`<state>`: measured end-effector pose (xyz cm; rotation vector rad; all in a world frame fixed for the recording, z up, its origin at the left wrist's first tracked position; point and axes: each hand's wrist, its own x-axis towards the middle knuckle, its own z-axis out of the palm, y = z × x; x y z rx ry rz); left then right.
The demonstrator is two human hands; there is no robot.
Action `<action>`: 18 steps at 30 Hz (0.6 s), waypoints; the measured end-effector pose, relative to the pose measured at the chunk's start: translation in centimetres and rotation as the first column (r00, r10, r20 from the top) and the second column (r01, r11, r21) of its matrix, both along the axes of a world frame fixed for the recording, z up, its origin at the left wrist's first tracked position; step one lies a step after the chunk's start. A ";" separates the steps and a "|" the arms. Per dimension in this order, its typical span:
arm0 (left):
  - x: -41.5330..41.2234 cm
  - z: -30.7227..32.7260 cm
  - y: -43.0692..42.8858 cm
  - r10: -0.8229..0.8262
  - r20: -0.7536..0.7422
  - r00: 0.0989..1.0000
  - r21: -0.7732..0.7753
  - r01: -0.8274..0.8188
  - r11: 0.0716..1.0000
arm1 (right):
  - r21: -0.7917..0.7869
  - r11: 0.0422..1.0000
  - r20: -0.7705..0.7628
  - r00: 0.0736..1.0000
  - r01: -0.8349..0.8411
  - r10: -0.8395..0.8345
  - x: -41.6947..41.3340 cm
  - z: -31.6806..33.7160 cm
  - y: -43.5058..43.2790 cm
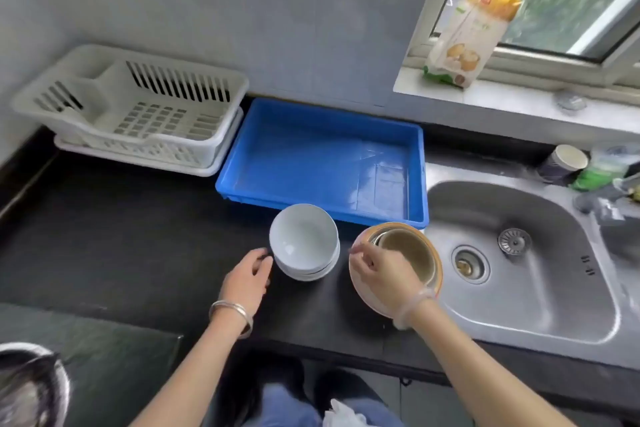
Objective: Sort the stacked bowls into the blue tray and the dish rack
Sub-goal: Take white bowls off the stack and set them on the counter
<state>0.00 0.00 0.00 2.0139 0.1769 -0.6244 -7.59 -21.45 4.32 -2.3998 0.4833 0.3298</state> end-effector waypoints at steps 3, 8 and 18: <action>1.6 0.4 -0.8 -0.010 0.076 0.997 -0.028 0.012 1.000 | -0.188 0.981 0.042 0.998 0.050 -0.042 4.2 -0.6 1.3; 2.4 0.0 -1.3 -0.011 0.046 0.999 -0.064 0.014 0.998 | -0.343 0.939 -0.036 0.998 0.033 -0.049 7.0 -1.7 3.1; 3.7 -1.3 -0.8 -0.026 0.021 0.999 -0.140 0.029 0.990 | -0.502 0.865 -0.094 0.994 0.005 -0.061 8.6 -1.1 4.2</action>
